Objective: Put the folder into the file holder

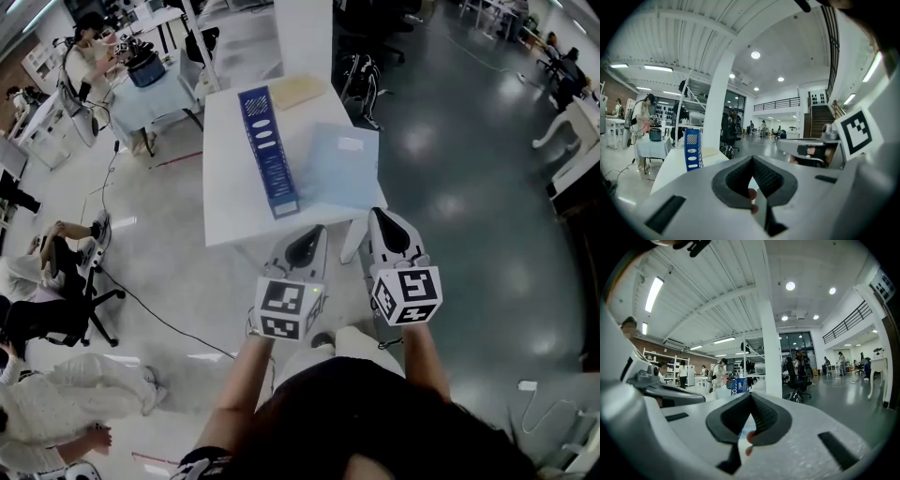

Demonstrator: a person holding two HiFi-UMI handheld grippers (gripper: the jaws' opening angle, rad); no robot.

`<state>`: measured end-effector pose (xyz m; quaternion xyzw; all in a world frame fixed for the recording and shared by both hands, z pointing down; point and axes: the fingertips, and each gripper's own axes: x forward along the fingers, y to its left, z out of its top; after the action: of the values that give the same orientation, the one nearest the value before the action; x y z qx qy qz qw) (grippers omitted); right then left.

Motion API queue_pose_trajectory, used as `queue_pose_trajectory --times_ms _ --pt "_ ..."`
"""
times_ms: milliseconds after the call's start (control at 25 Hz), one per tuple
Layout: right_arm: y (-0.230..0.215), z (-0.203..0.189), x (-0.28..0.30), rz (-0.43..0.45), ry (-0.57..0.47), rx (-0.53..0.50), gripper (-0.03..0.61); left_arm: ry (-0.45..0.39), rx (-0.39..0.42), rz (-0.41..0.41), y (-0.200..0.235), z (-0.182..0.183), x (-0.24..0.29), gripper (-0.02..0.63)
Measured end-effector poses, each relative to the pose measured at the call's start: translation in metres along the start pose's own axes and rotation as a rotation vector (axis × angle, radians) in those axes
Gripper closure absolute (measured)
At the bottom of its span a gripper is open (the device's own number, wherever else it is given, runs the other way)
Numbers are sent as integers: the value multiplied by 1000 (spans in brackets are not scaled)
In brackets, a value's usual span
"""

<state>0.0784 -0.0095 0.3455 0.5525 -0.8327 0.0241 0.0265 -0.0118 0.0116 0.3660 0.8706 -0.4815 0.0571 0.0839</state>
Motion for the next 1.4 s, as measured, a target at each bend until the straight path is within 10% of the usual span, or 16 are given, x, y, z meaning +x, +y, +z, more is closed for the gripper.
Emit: queue_pose_trajectory --times_ms 1400 --pt "-93 -32 144 13 87 14 577 33 -21 25 62 5 152 607"
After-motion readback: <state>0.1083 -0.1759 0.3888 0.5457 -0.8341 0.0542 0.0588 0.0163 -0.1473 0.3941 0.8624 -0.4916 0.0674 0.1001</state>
